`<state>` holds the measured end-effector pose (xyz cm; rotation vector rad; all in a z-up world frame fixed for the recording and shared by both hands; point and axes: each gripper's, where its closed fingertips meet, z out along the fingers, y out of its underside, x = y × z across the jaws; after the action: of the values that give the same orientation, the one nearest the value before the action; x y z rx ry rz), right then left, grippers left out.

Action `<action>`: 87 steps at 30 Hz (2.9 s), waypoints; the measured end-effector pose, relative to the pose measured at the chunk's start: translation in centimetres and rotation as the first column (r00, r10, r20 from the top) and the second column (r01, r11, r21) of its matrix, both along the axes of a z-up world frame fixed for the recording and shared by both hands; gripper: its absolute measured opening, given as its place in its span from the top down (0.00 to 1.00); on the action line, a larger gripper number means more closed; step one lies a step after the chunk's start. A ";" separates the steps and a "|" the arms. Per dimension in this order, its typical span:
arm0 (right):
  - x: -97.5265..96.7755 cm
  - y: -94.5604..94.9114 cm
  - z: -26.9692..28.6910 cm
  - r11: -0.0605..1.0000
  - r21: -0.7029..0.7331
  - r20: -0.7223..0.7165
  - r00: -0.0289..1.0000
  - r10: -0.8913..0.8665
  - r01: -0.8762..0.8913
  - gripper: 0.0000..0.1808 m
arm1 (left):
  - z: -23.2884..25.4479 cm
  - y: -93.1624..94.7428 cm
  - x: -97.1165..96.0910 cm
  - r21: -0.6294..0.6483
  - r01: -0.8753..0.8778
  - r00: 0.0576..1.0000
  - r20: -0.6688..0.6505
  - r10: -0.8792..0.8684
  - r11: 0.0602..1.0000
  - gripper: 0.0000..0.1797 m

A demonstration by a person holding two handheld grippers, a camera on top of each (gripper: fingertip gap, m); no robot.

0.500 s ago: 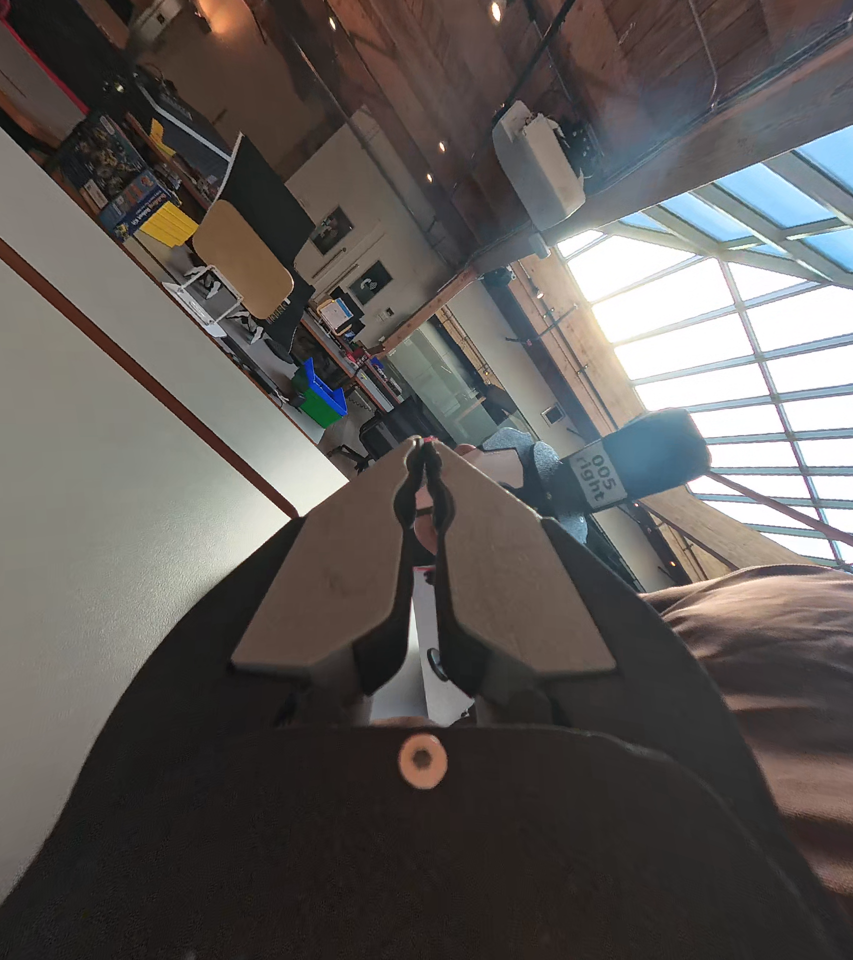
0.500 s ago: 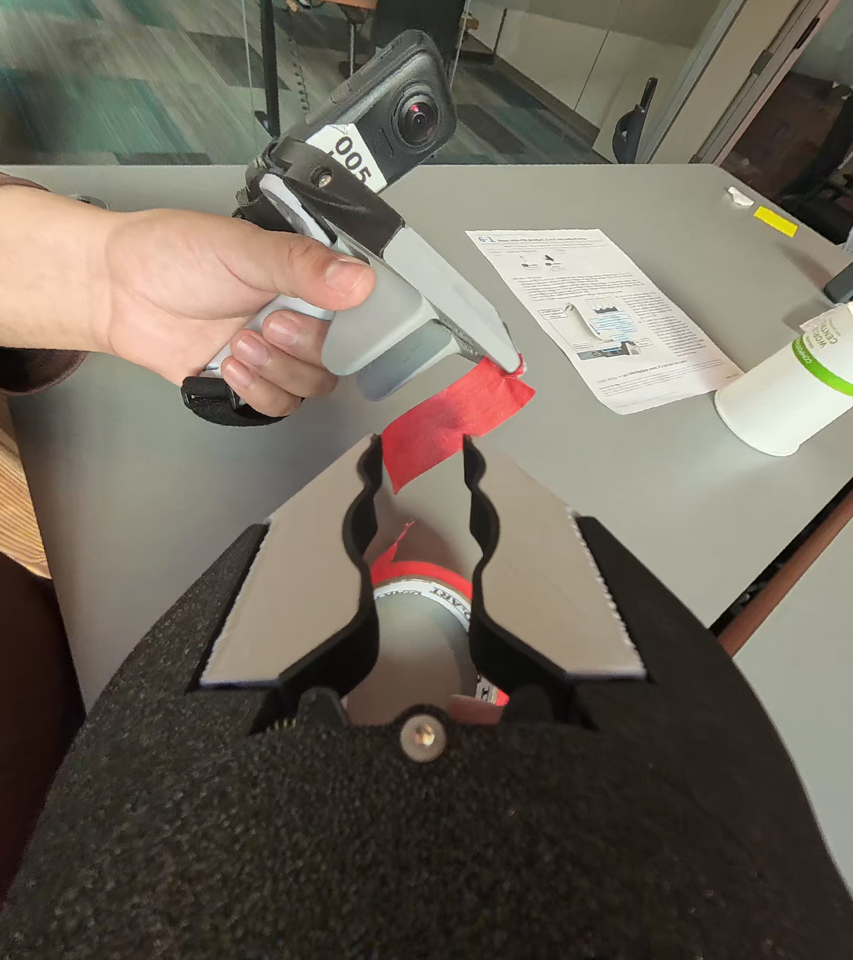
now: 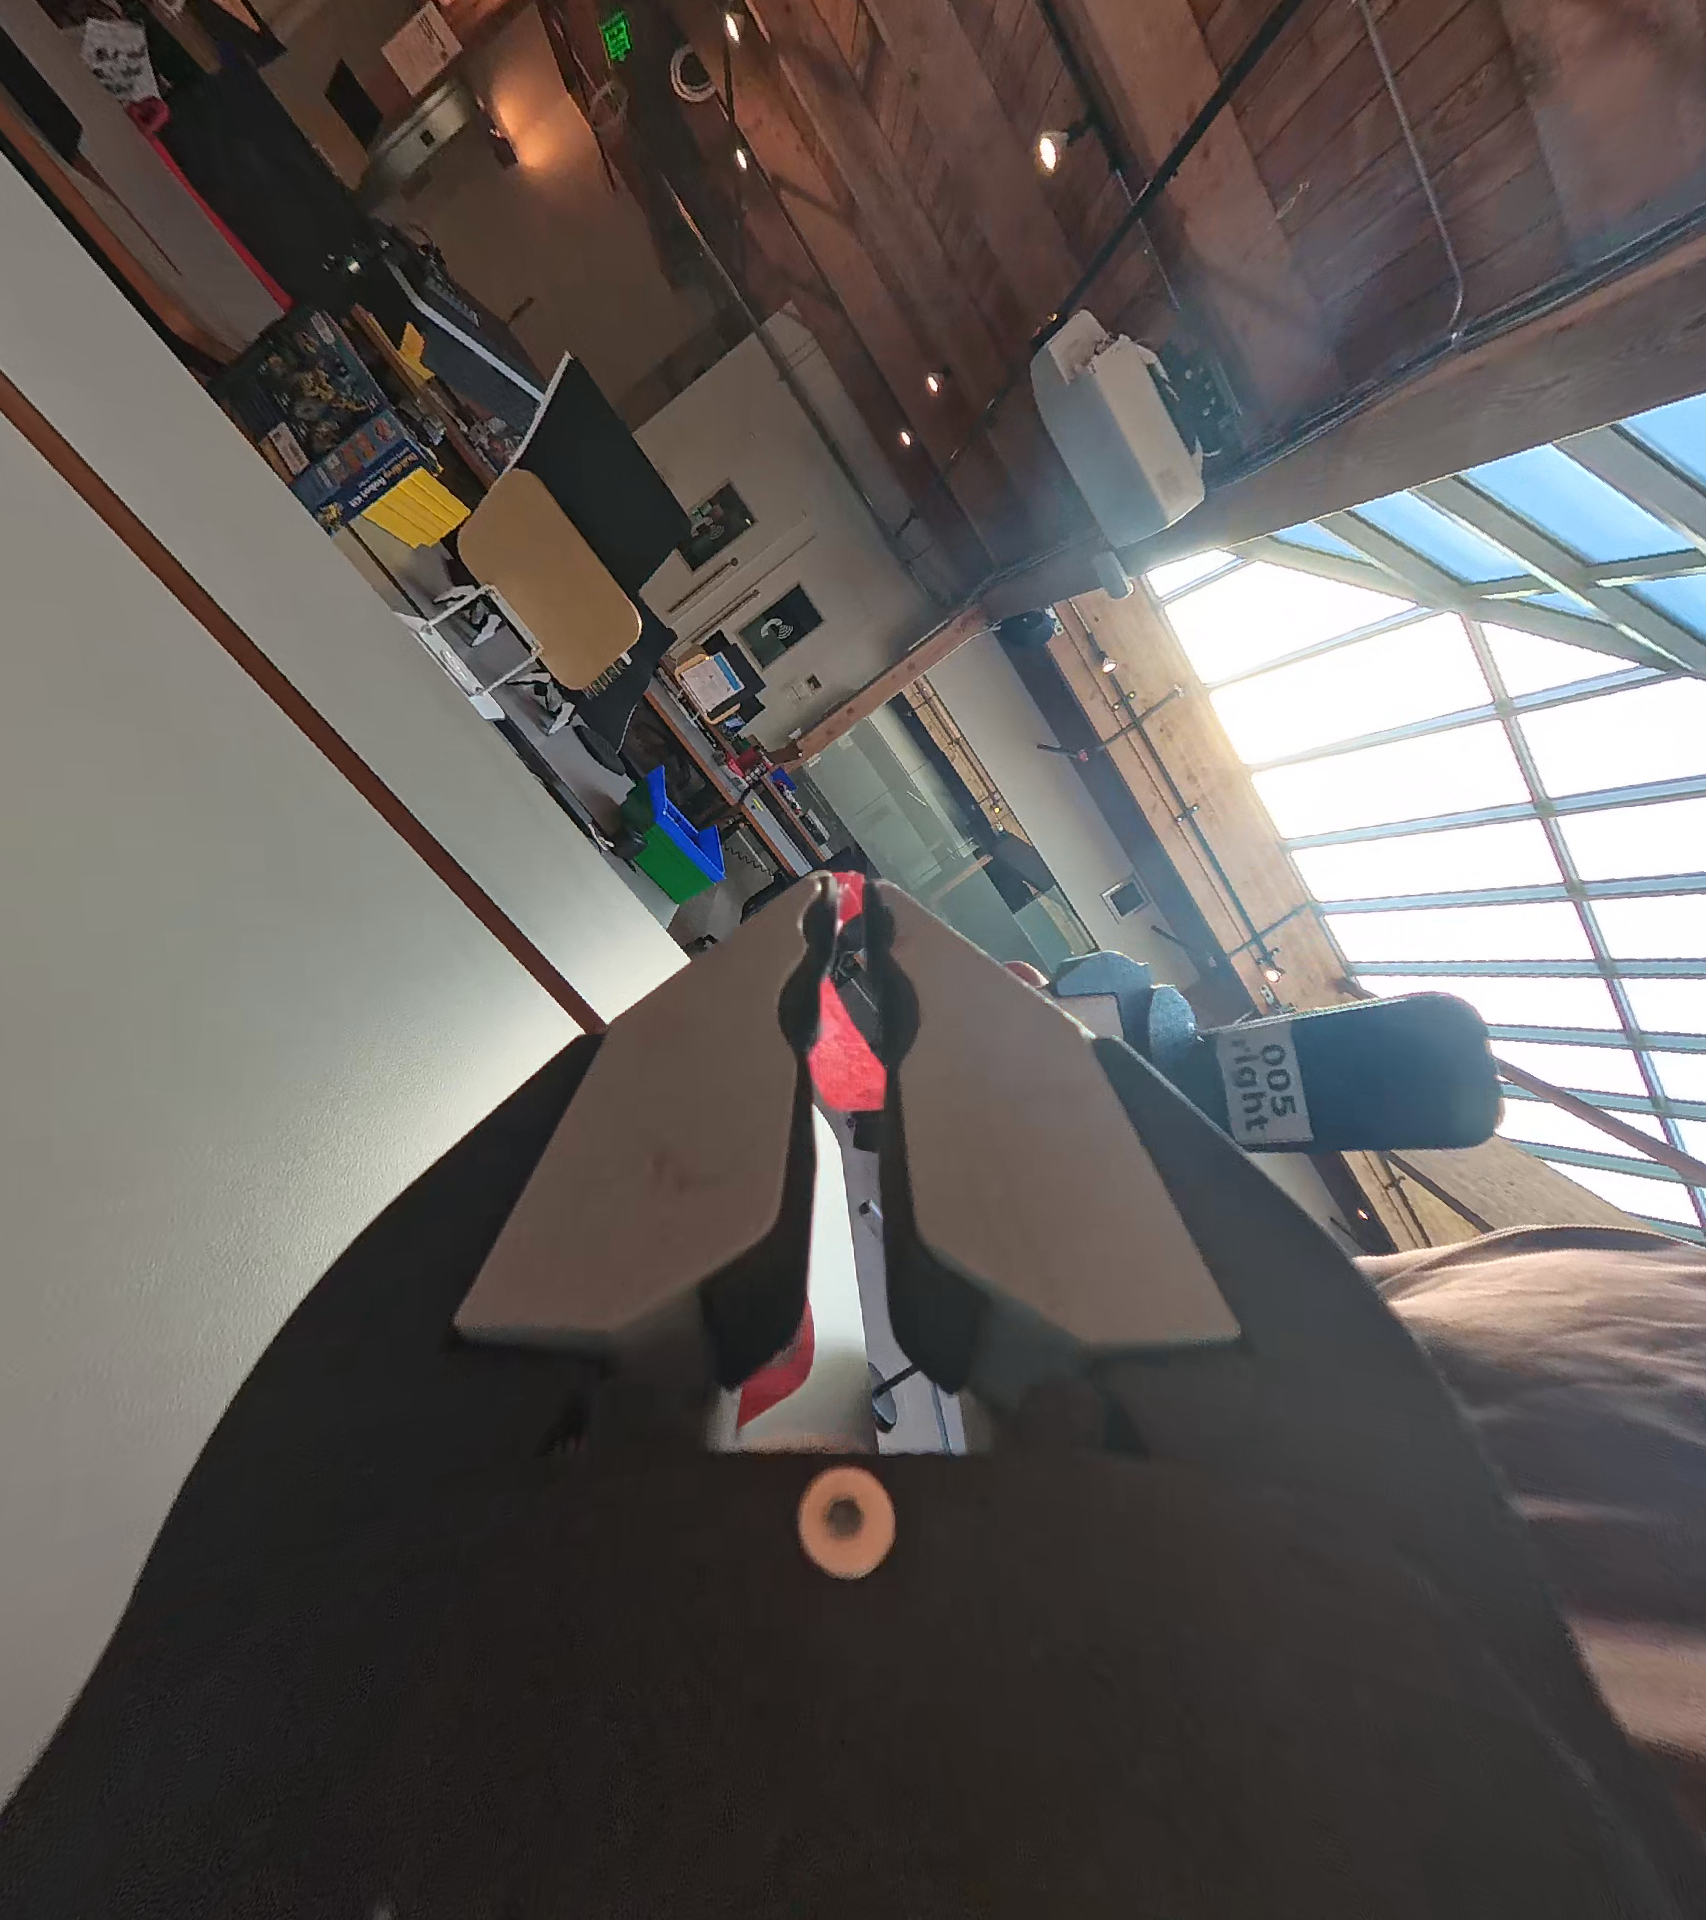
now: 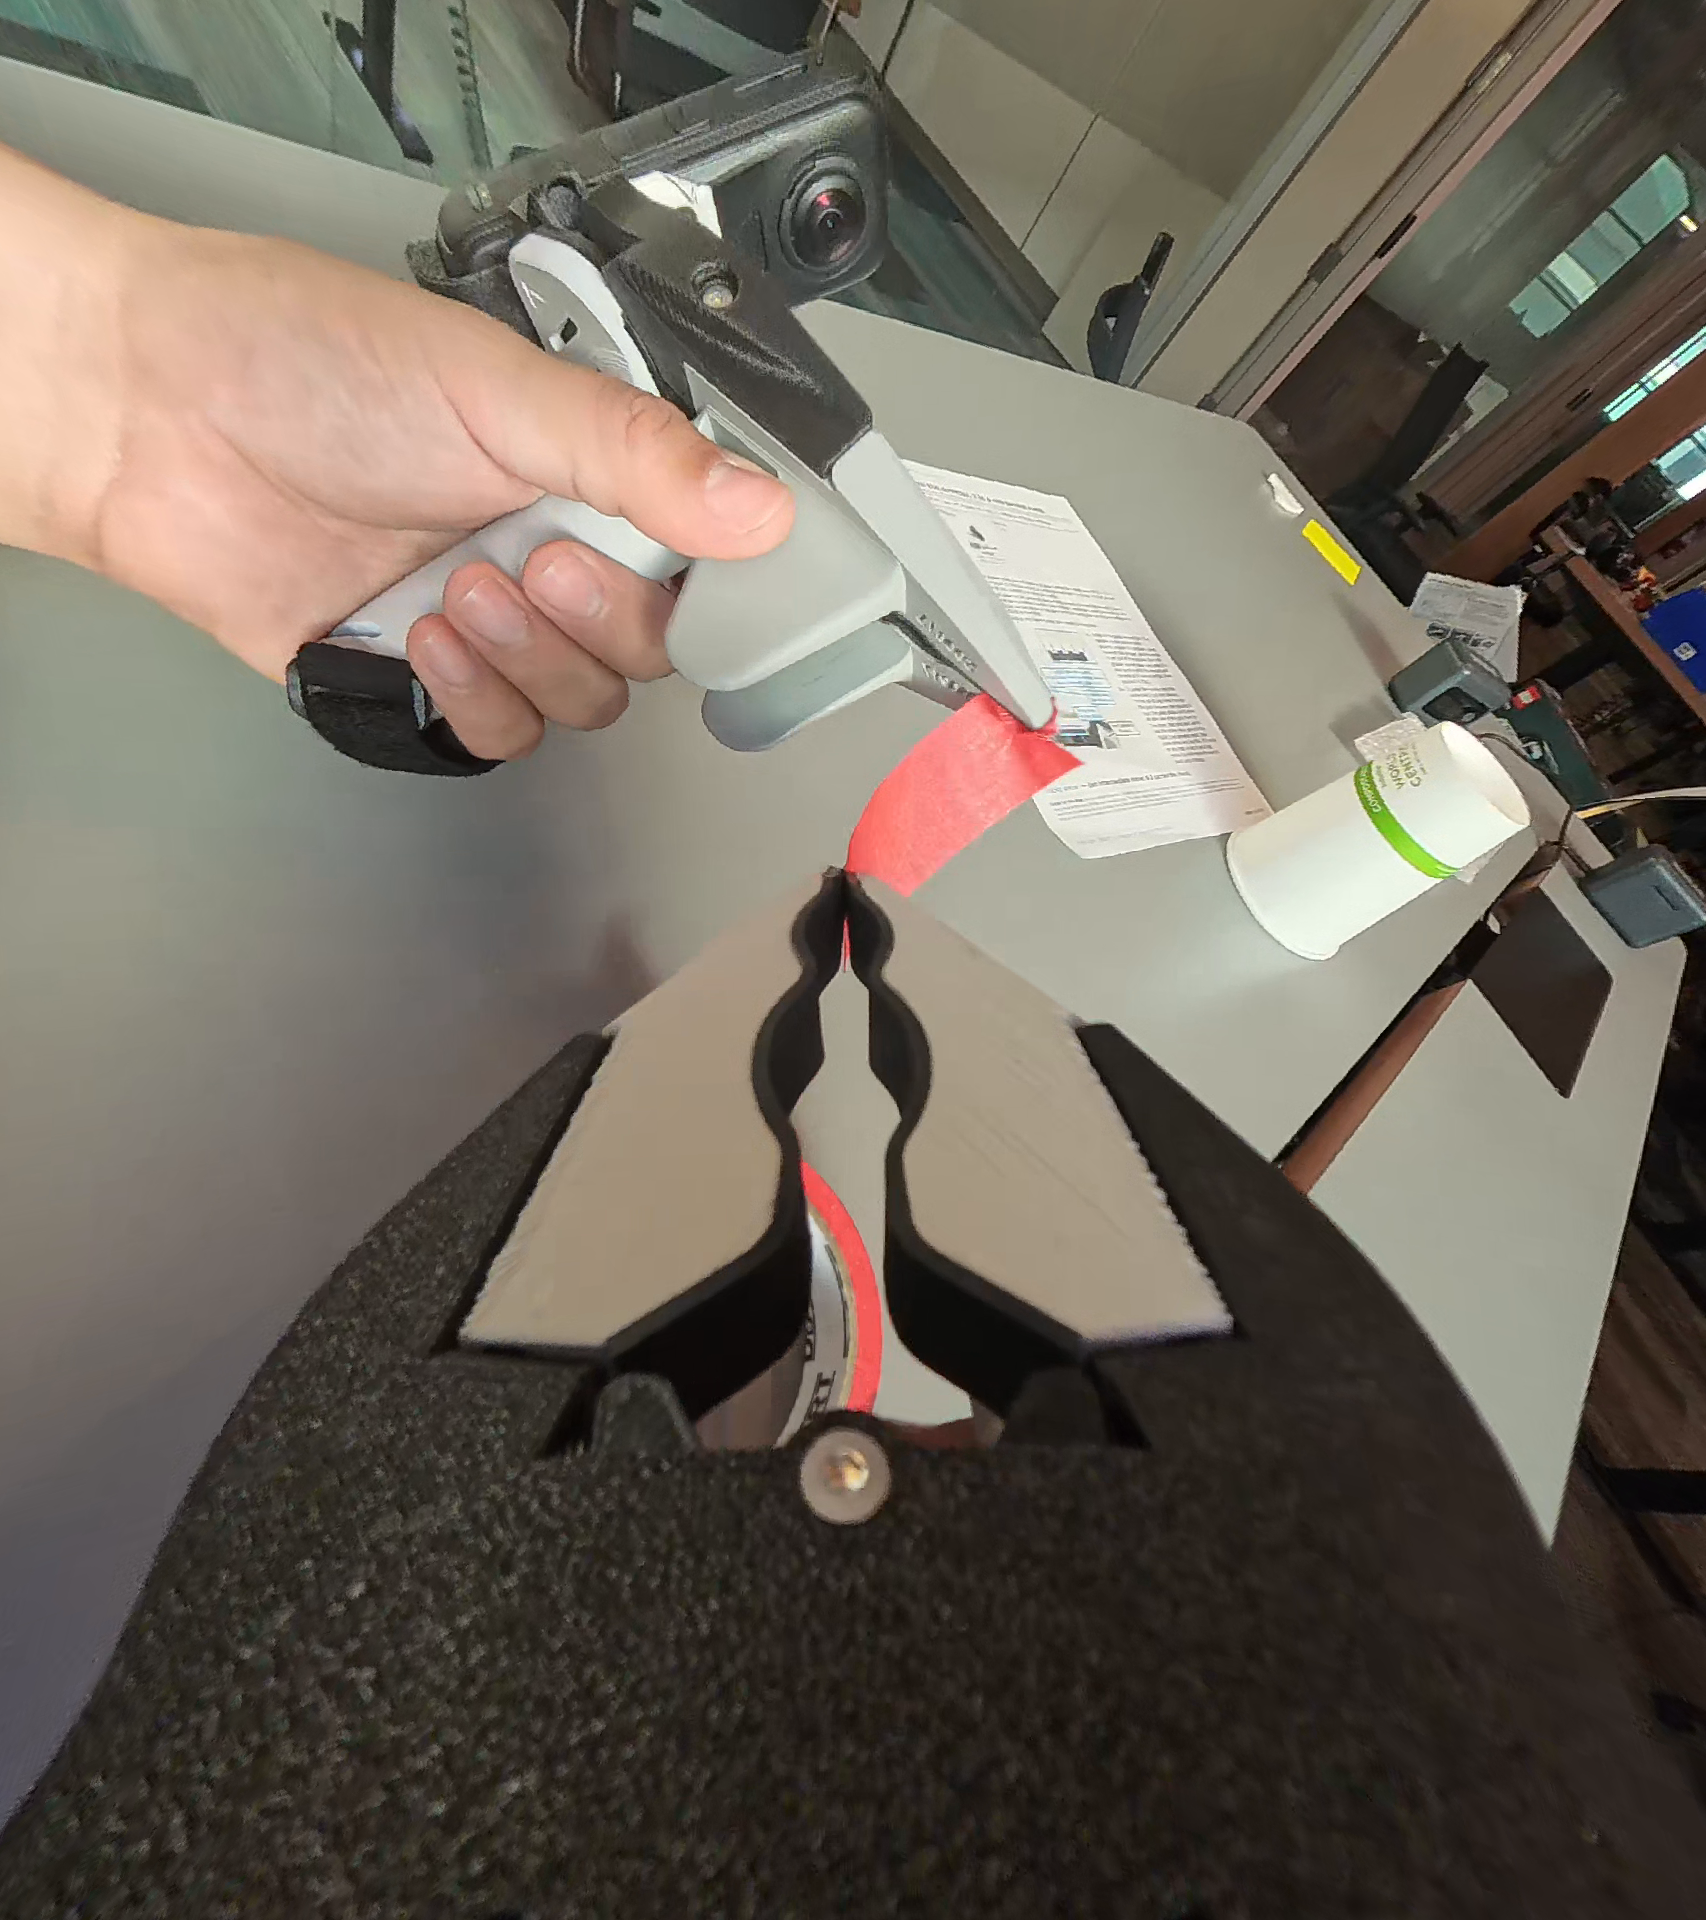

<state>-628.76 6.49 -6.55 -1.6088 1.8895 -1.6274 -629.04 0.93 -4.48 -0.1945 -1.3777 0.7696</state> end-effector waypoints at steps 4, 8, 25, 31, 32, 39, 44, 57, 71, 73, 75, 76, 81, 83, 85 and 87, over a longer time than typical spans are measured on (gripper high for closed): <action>-1.1 -0.6 -0.2 1.000 -0.006 -0.015 1.000 -0.022 0.022 1.00 | -0.2 -0.5 0.5 -0.007 0.055 0.998 0.013 -0.055 0.998 0.79; -1.8 -0.3 0.1 1.000 0.026 0.046 0.999 -0.010 0.008 1.00 | -0.2 -2.4 2.1 -0.035 -0.037 0.997 0.068 0.039 0.999 0.42; -8.1 -3.6 -0.4 0.936 0.316 0.280 0.927 -0.252 0.159 1.00 | -3.9 1.7 0.5 -0.288 0.312 0.910 0.363 -0.198 0.906 0.38; -5.8 -2.9 0.2 0.975 0.174 0.195 0.966 -0.169 0.135 1.00 | -2.8 5.3 -1.6 -0.210 0.456 0.887 0.191 -0.421 0.865 0.31; -5.1 -2.5 0.4 0.986 0.123 0.161 0.978 -0.129 0.109 1.00 | -3.0 5.9 -2.0 -0.222 0.478 0.874 0.216 -0.435 0.850 0.31; -1.3 -1.9 -1.9 0.994 -0.100 -0.248 0.967 -0.058 0.034 1.00 | -3.4 7.6 -4.1 -0.174 0.532 0.843 0.206 -0.498 0.829 0.31; -1.6 -2.6 -2.5 0.981 -0.013 -0.192 0.963 -0.191 0.192 1.00 | -2.3 5.7 -3.3 -0.163 0.434 0.899 0.139 -0.415 0.886 0.32; -1.7 -2.5 -3.5 0.963 0.028 -0.145 0.955 -0.260 0.267 1.00 | -2.6 5.9 -3.5 -0.117 0.459 0.888 0.098 -0.450 0.881 0.33; -1.3 -1.4 -5.2 0.979 -0.202 -0.412 0.903 -0.118 0.036 1.00 | -3.3 7.2 -3.8 -0.096 0.523 0.851 0.123 -0.511 0.847 0.35; -1.3 -1.4 -5.1 0.966 -0.257 -0.452 0.885 -0.112 -0.009 1.00 | -3.1 7.2 -3.7 -0.081 0.529 0.848 0.102 -0.521 0.845 0.34; -1.4 -1.3 -5.2 0.957 -0.285 -0.491 0.866 -0.095 -0.056 1.00 | -3.2 7.4 -3.7 -0.076 0.538 0.842 0.103 -0.530 0.840 0.34; -1.4 -1.2 -5.2 0.947 -0.309 -0.517 0.852 -0.088 -0.090 1.00 | -3.1 7.5 -3.6 -0.073 0.543 0.838 0.099 -0.536 0.836 0.34; -1.3 -0.7 -5.3 0.905 -0.359 -0.604 0.796 -0.039 -0.228 0.99 | -3.5 8.1 -3.5 -0.047 0.584 0.810 0.101 -0.578 0.810 0.34; -1.3 -0.6 -5.0 0.913 -0.340 -0.584 0.811 -0.016 -0.227 0.92 | -3.5 8.4 -3.6 -0.047 0.596 0.802 0.101 -0.589 0.802 0.35; -1.4 -0.4 -4.8 0.937 -0.283 -0.550 0.835 0.017 -0.206 0.90 | -3.4 8.7 -3.6 -0.049 0.606 0.794 0.093 -0.600 0.794 0.35; -1.5 -0.3 -4.8 0.952 -0.231 -0.530 0.847 0.051 -0.202 0.89 | -3.3 9.0 -3.7 -0.044 0.620 0.784 0.084 -0.615 0.783 0.33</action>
<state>-630.26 6.20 -11.35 -2.4476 1.7586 -1.5666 -632.72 9.92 -7.77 -0.6996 -1.2360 0.2525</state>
